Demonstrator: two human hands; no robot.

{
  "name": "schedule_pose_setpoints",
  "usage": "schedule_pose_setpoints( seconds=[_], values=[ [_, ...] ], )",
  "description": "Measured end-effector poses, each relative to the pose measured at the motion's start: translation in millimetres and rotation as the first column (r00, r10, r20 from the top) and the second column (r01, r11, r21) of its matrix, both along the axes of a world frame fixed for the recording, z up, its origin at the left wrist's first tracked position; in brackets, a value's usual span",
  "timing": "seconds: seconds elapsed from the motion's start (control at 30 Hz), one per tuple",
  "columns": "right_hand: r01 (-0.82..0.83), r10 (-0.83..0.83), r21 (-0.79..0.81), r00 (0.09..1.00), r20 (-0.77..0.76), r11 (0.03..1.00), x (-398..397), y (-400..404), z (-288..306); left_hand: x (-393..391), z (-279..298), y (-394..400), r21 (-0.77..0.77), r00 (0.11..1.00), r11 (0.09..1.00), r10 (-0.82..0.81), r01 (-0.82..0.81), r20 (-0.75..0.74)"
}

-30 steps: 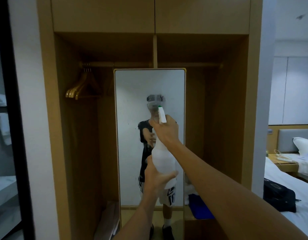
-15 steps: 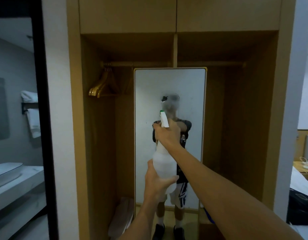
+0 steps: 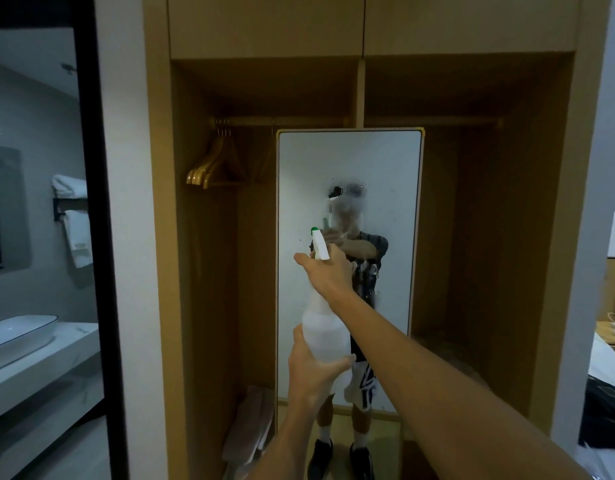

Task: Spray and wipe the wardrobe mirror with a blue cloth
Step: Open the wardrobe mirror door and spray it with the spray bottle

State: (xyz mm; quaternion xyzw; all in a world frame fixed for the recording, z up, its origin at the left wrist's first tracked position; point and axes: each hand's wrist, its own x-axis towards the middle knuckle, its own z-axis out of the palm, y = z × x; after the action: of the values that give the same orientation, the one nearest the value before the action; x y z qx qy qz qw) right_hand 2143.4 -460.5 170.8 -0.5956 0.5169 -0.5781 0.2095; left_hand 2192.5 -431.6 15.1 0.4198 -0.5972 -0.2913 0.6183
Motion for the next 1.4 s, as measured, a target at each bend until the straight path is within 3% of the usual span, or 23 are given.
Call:
schedule_pose_setpoints(
  seconds=[0.13, 0.27, 0.57, 0.77, 1.1, 1.27, 1.4],
  values=[
    [0.127, -0.127, 0.010, 0.991, -0.033, 0.992, 0, 0, -12, -2, -10, 3, 0.004, 1.000, 1.000, -0.023, 0.023, -0.008],
    [0.126, -0.126, 0.018, 0.992, -0.005, 0.992, -5, 8, -17, -4, -18, 3, 0.002, 1.000, 1.000, 0.008, -0.008, -0.002],
    [-0.072, 0.073, 0.041, 0.997, -0.020, 0.997, -16, 21, -40, -9, -42, 9, 0.085, 0.999, 0.996, 0.031, -0.031, 0.011],
    [-0.102, 0.107, 0.083, 0.993, -0.056, 0.991, -7, 15, -64, -10, -59, 21, 0.126, 0.999, 0.991, 0.050, -0.048, -0.016],
    [0.111, -0.097, 0.156, 0.991, -0.095, 0.982, -5, 11, -107, -15, -91, 41, 0.206, 0.995, 0.978, 0.053, -0.034, -0.087],
    [0.122, -0.110, 0.157, 0.991, -0.082, 0.980, -16, 21, -118, -27, -106, 43, 0.245, 0.985, 0.969, 0.059, -0.018, -0.162],
    [0.073, -0.068, 0.148, 0.997, -0.035, 0.986, -32, 24, -126, -33, -115, 41, 0.266, 0.995, 0.964, 0.035, -0.008, -0.094]
  ],
)
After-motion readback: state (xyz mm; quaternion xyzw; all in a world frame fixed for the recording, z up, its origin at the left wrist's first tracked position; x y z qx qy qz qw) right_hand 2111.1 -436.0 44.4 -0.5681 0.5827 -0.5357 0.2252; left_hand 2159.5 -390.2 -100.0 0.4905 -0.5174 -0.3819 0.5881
